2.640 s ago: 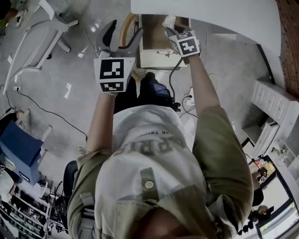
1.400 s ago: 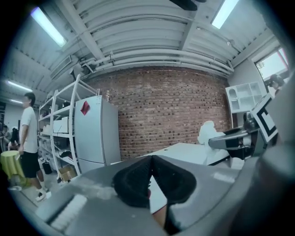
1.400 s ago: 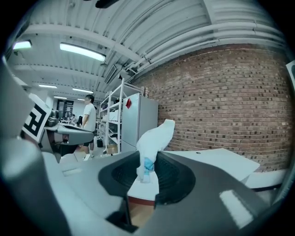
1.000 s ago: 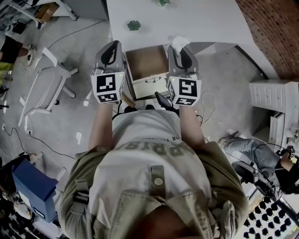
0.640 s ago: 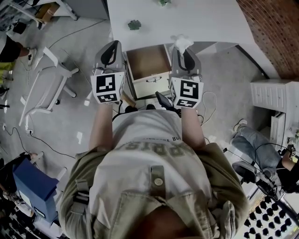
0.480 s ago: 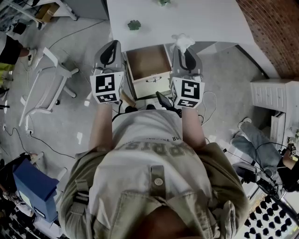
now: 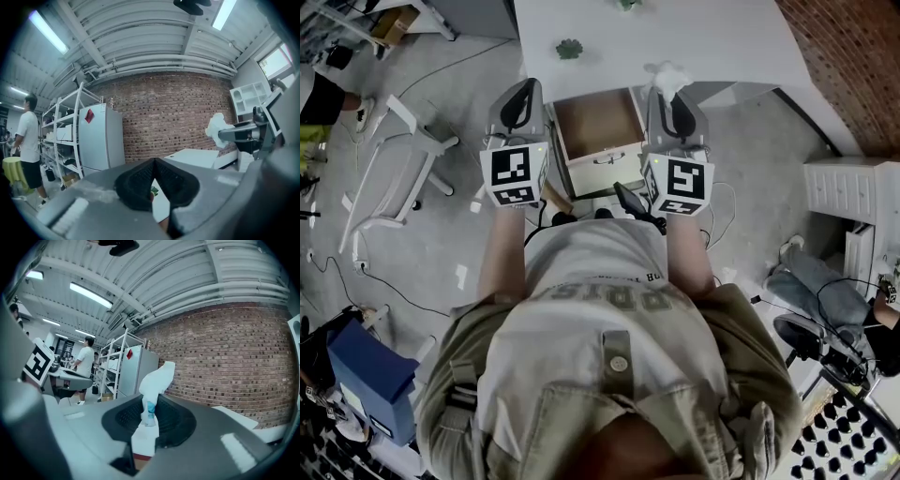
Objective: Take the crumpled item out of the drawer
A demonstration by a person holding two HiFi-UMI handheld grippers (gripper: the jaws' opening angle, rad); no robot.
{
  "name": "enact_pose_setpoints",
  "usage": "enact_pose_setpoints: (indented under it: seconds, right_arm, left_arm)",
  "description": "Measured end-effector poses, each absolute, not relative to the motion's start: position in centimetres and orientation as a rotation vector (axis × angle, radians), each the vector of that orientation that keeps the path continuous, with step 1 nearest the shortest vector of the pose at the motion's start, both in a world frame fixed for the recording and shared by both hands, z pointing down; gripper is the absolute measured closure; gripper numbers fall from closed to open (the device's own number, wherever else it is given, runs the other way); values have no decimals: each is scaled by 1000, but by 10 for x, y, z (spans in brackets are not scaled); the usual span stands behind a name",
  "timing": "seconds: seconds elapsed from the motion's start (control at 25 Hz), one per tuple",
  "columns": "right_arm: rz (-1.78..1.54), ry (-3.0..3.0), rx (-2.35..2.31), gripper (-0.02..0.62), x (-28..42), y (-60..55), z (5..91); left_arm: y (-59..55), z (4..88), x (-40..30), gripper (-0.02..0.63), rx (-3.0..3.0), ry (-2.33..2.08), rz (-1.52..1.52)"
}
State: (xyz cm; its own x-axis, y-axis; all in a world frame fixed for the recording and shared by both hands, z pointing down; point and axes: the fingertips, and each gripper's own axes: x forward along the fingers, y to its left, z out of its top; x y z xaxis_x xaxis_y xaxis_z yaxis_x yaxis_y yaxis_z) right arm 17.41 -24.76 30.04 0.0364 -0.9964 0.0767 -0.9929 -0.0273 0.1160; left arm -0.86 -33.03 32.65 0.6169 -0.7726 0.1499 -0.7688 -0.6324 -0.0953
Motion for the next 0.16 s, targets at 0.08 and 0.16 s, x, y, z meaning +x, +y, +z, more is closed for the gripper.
enact_pose_setpoints:
  seconds: [0.08,0.16]
  right_arm:
    - [-46,-2098,2162,529,174,-248,298]
    - [-55,-2102,2163,529,175,-249,296]
  left_arm:
    - [-331,326,-7,600,-2807,1337,-274]
    - [-332,326,-6,600,-2808,1337,-274]
